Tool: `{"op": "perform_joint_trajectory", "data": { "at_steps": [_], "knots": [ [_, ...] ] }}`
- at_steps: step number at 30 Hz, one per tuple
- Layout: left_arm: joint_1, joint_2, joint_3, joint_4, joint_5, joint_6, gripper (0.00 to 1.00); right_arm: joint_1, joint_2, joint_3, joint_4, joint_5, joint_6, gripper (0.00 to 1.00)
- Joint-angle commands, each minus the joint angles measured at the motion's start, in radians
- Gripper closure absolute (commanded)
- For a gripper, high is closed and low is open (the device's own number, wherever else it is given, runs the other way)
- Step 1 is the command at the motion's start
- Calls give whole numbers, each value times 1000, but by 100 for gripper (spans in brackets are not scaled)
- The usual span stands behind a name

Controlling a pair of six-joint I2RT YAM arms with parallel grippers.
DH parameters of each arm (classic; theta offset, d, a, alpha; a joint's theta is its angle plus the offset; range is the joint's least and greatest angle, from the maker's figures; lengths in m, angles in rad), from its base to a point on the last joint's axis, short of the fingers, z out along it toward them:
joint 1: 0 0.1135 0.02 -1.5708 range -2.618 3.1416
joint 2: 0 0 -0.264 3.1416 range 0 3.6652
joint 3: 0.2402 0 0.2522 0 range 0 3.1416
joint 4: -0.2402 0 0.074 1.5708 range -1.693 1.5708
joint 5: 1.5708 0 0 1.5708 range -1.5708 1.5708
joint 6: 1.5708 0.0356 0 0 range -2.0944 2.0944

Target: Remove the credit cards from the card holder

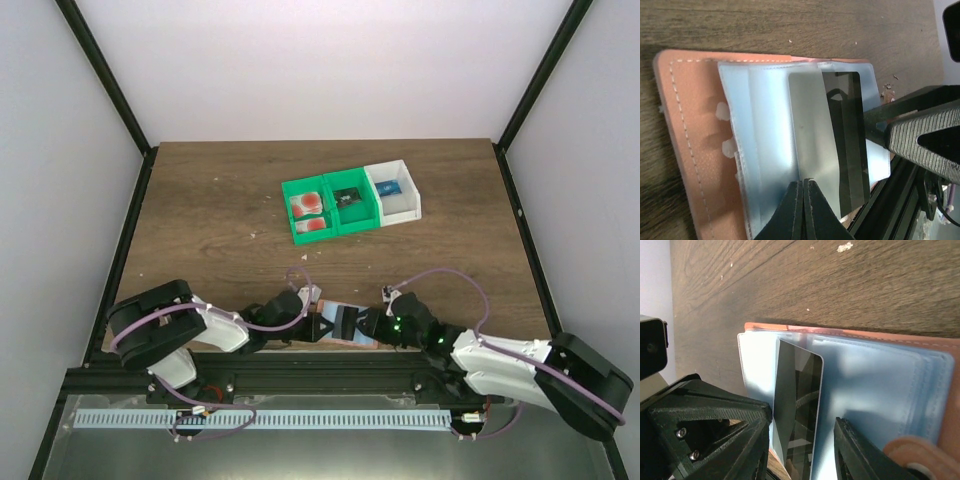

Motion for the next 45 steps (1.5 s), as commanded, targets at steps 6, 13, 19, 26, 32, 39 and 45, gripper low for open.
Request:
{"op": "perform_joint_trajectory", "data": {
  "at_steps": [6, 13, 19, 26, 32, 39, 45],
  "knots": [
    [-5, 55, -53, 75, 26, -13, 100, -3, 83, 31, 40, -6, -22, 67],
    [-5, 49, -51, 58, 17, -12, 100, -3, 75, 27, 45, -1, -33, 95],
    [-5, 11, -47, 9, -17, -20, 96, -3, -22, 29, -78, 57, -55, 99],
    [-5, -102, -31, -88, -45, -26, 88, -2, -230, 46, -280, 112, -132, 99],
    [4, -281, 62, -278, -83, 46, 70, -2, -386, 170, -516, 239, -231, 100],
    [118, -519, 33, -332, -50, -8, 57, -2, -360, 329, -486, 318, -528, 99],
    [235, -793, 19, -437, 4, -10, 32, 42, -219, 342, -236, 235, -814, 100]
  ]
}}
